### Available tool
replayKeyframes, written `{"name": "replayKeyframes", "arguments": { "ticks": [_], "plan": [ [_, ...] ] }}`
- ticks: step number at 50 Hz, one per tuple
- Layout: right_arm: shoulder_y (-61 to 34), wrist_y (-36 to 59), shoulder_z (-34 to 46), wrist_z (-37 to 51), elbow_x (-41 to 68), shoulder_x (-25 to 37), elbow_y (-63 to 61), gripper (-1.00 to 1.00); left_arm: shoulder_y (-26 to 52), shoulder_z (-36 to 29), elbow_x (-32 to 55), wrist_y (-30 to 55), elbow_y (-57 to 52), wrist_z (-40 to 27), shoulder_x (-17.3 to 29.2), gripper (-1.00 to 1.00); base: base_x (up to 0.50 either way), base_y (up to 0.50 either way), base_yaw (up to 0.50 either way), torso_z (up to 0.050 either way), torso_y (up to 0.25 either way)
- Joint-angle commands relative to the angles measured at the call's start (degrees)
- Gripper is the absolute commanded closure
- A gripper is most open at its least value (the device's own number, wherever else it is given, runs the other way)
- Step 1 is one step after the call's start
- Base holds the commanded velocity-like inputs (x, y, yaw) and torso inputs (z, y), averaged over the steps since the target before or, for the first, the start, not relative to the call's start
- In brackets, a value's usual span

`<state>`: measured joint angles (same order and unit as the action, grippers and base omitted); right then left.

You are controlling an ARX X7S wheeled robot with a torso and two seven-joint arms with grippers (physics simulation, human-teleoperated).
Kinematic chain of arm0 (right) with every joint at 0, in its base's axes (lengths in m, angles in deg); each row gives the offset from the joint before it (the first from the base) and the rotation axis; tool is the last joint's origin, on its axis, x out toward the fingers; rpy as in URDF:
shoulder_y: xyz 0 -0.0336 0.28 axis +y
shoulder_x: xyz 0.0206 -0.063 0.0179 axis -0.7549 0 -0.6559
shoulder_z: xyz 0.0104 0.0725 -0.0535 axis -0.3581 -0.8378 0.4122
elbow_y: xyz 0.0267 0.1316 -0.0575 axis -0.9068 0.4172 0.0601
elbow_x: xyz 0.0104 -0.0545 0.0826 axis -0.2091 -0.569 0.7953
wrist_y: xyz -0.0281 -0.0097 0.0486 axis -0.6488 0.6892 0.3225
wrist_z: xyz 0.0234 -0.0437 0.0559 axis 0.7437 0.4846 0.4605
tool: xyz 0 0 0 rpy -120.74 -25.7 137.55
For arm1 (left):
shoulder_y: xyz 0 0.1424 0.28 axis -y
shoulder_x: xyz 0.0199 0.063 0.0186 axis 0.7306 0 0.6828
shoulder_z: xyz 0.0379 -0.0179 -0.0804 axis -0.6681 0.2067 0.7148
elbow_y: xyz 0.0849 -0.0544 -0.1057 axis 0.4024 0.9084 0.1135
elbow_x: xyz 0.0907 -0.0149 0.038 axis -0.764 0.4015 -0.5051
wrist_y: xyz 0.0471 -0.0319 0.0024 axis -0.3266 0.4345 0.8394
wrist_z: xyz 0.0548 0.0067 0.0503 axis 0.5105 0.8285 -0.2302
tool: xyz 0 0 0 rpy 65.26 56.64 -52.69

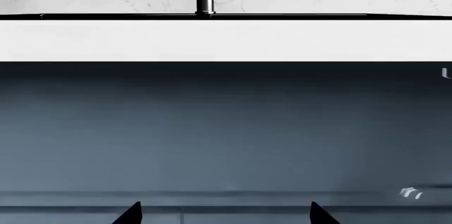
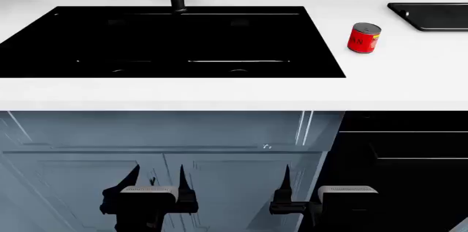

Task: Pick the cans from the counter and place them in their designated side in the cabinet.

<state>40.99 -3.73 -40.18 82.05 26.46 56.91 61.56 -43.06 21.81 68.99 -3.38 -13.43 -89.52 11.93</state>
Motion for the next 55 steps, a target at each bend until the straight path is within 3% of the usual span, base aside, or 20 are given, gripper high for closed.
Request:
{"name": "replayKeyframes", "arguments": {
  "ticks": [1,10,55],
  "plan": [
    [0.0,0.2,1.1,1.2,0.9,0.9,0.0,-1.00,0.1,-1.0,1.0,0.0,0.1,-1.0,0.9,-1.00,0.00,0.00,0.00,0.000,0.000],
    [0.0,0.6,2.3,3.2,3.4,2.3,-0.2,-1.00,0.1,-2.7,2.6,0.2,-0.1,-2.9,2.4,-1.00,0.00,0.00,0.00,0.000,0.000],
    [-0.5,1.6,5.5,7.2,9.0,5.4,0.4,-1.00,0.4,-6.9,5.1,0.5,0.3,-7.4,5.7,-1.00,0.00,-0.50,0.00,0.000,0.000]
  ]
}}
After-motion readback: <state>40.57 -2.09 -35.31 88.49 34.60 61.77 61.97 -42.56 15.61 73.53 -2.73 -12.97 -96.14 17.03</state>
